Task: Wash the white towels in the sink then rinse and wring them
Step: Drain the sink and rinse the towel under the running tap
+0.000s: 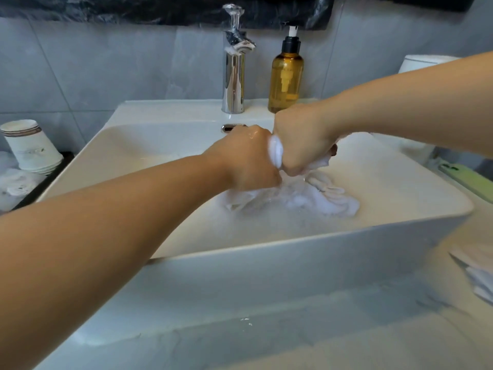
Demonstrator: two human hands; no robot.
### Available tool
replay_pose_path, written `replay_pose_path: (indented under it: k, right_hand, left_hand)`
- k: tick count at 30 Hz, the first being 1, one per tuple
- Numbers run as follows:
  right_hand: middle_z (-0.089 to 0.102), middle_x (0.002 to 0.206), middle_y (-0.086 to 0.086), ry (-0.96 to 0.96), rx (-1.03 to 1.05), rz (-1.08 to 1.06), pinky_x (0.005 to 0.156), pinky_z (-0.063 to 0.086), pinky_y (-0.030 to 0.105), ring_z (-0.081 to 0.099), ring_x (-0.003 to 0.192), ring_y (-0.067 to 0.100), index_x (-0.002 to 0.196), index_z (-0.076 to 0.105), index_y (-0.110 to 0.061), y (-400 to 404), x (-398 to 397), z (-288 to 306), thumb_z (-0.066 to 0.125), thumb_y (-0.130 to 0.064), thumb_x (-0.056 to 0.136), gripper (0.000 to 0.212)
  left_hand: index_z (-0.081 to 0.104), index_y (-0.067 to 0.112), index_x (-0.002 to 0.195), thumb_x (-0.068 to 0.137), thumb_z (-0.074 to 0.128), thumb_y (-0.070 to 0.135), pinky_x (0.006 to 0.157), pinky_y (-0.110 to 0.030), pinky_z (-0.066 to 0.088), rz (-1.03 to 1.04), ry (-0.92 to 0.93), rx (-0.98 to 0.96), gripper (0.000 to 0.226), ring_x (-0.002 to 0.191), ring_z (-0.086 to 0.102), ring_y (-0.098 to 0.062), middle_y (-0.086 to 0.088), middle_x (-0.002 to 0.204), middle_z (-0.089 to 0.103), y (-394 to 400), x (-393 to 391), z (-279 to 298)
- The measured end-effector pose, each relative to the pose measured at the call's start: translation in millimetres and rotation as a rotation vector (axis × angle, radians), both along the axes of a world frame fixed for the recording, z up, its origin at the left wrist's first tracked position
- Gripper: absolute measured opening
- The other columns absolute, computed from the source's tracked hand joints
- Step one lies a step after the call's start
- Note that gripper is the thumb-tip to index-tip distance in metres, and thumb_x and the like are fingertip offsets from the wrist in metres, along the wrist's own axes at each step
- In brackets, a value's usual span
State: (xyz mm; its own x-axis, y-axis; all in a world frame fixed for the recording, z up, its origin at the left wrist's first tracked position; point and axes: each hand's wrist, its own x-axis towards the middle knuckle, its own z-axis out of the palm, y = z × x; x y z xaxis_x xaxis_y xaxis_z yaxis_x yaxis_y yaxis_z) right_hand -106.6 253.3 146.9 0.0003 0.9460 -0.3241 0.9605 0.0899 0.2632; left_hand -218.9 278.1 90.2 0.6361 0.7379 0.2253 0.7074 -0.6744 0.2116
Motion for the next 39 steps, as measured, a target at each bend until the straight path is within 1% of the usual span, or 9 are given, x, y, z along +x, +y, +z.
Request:
replay_pose_path:
  k: [10,13,19,23,26,29,31,34,39]
  right_hand:
    - [0.054,0.048,0.002,0.574,-0.012,-0.312,0.040,0.029,0.017,0.047,0.045,0.016,0.066,0.057,-0.010,-1.3,13.9,25.5,0.075,-0.008,0.065,0.018]
    - [0.060,0.062,0.007,0.685,-0.107,-0.428,0.040,0.025,0.014,0.045,0.051,0.014,0.077,0.062,-0.007,-8.9,17.0,32.1,0.066,-0.011,0.078,0.007]
    - [0.068,0.109,0.012,1.052,0.171,-0.138,0.051,0.053,0.029,0.069,0.065,0.023,0.121,0.059,-0.011,-42.4,16.1,40.7,0.060,-0.040,0.088,0.044]
    - [0.020,0.157,0.010,0.161,0.843,0.678,0.085,0.053,0.051,0.047,0.131,0.034,0.153,0.020,-0.024,-52.3,34.6,29.0,0.071,-0.035,0.079,0.091]
    - [0.026,0.151,0.023,-0.143,1.058,1.148,0.103,0.036,0.065,0.028,0.141,0.048,0.145,0.036,-0.018,-25.6,38.4,29.6,0.060,-0.005,0.089,0.062]
    - [0.055,0.137,0.020,-0.322,1.077,1.384,0.084,0.049,0.059,0.054,0.119,0.048,0.121,0.065,-0.011,-4.4,26.3,40.0,0.057,-0.010,0.096,0.026]
    - [0.071,0.104,0.014,-0.470,0.999,1.375,0.053,0.045,0.037,0.056,0.077,0.030,0.097,0.069,-0.010,2.3,20.3,47.9,0.063,-0.008,0.087,0.012]
    - [0.051,0.058,0.005,-0.564,0.802,1.243,0.046,0.022,0.023,0.034,0.055,0.021,0.074,0.052,-0.012,3.9,13.1,53.9,0.059,-0.004,0.057,0.020]
    - [0.035,0.060,-0.005,-0.757,0.385,0.719,0.047,0.026,0.022,0.046,0.067,0.028,0.083,0.044,-0.021,-3.8,-12.2,53.9,0.058,-0.016,0.071,0.019]
  left_hand:
    - [0.051,0.027,0.118,0.073,0.077,0.043,0.068,-0.030,0.039,0.043,-0.216,0.241,0.054,0.080,0.048,-0.020,0.008,0.090,0.055,3.1,-12.2,12.8]
    - [0.053,0.026,0.107,0.065,0.085,0.049,0.072,-0.032,0.048,0.074,-0.090,-0.002,0.058,0.085,0.054,-0.021,0.006,0.093,0.059,8.9,-12.7,14.7]
    - [0.073,0.010,0.086,0.055,0.074,0.010,0.065,-0.023,0.057,-0.070,-0.652,-0.685,0.032,0.074,0.070,-0.019,-0.003,0.083,0.076,20.0,-31.4,10.7]
    - [0.067,0.002,0.078,0.066,0.062,0.000,0.061,-0.026,0.055,-0.263,-0.942,-0.966,0.013,0.066,0.068,-0.023,-0.014,0.076,0.070,17.6,-38.4,18.8]
    - [0.066,0.012,0.061,0.072,0.065,-0.001,0.056,-0.026,0.053,-0.341,-0.910,-1.012,0.017,0.053,0.062,-0.018,-0.009,0.061,0.061,4.1,-34.4,23.5]
    - [0.059,0.010,0.062,0.074,0.072,-0.003,0.051,-0.024,0.050,-0.394,-0.783,-0.994,0.022,0.049,0.059,-0.016,-0.006,0.056,0.057,-10.7,-27.5,23.8]
    - [0.055,0.009,0.065,0.069,0.078,0.001,0.054,-0.026,0.049,-0.324,-0.740,-0.886,0.025,0.049,0.058,-0.016,-0.005,0.056,0.058,-14.9,-23.0,24.2]
    - [0.059,0.008,0.069,0.056,0.081,0.018,0.064,-0.040,0.055,-0.092,-0.698,-0.621,0.027,0.057,0.063,-0.025,-0.007,0.059,0.064,-10.0,-16.0,20.5]
    - [0.062,0.007,0.068,0.062,0.075,0.012,0.070,-0.049,0.059,0.091,-0.715,-0.548,0.015,0.059,0.064,-0.027,-0.005,0.054,0.064,-8.2,-9.8,15.5]
